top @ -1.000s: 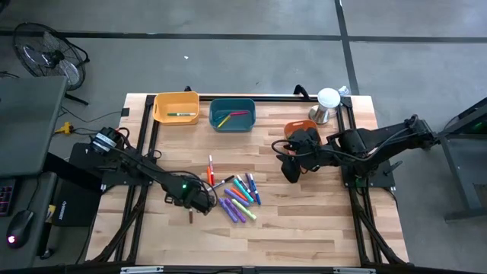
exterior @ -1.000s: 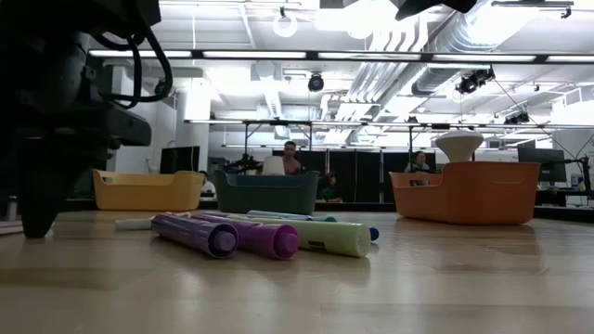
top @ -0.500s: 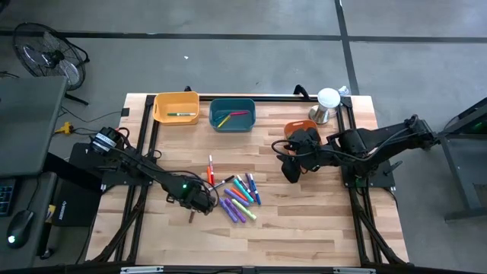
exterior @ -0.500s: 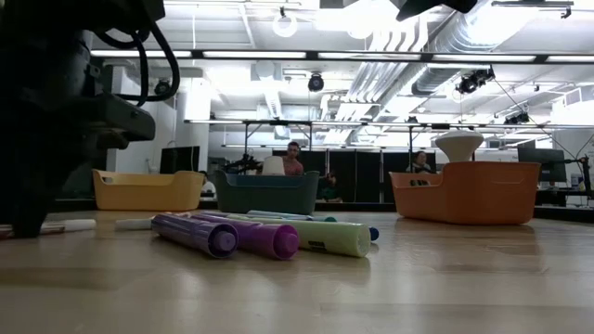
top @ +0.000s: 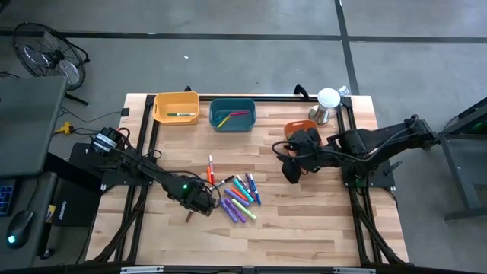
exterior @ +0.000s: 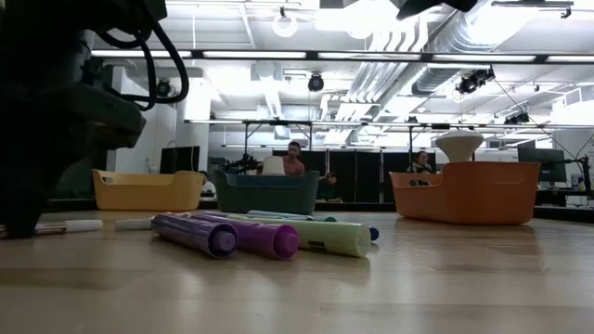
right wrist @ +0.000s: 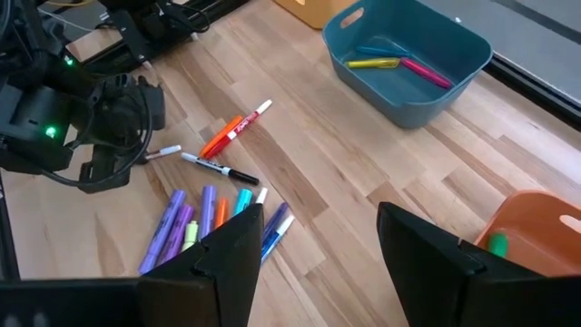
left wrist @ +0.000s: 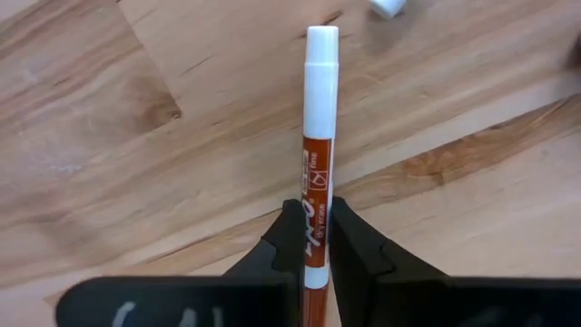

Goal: Pick & Place Markers
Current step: Put the brown marker pen into the yellow bin

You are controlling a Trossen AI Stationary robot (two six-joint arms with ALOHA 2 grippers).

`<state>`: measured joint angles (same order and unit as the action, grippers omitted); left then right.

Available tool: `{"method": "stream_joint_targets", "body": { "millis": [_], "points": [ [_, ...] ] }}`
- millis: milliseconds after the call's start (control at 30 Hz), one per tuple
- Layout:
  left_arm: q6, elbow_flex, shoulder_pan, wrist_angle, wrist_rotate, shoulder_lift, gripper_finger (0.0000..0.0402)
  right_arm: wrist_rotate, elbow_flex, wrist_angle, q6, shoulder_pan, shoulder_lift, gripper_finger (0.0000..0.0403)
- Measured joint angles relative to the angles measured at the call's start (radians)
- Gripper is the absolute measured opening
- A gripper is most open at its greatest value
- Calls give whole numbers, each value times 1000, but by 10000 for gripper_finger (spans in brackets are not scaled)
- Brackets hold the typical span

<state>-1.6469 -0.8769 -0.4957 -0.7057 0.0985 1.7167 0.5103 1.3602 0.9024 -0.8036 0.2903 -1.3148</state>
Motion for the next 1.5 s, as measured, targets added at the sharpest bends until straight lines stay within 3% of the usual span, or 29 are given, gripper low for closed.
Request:
{"method": "stream_joint_targets", "body": {
  "millis": [200,833,1200,1500],
  "points": [
    [30,-12,-2,-20,-17,-2,22,33,0,0,-3,20,0,205],
    [51,-22,10,-136,-71,-167,22,41,0,0,-8,20,0,205],
    [113,-24,15,-176,-308,-395,21,48,0,-1,-4,20,0,205],
    [231,-26,132,-200,-435,-584,21,49,0,-1,-1,18,0,204]
  ]
}}
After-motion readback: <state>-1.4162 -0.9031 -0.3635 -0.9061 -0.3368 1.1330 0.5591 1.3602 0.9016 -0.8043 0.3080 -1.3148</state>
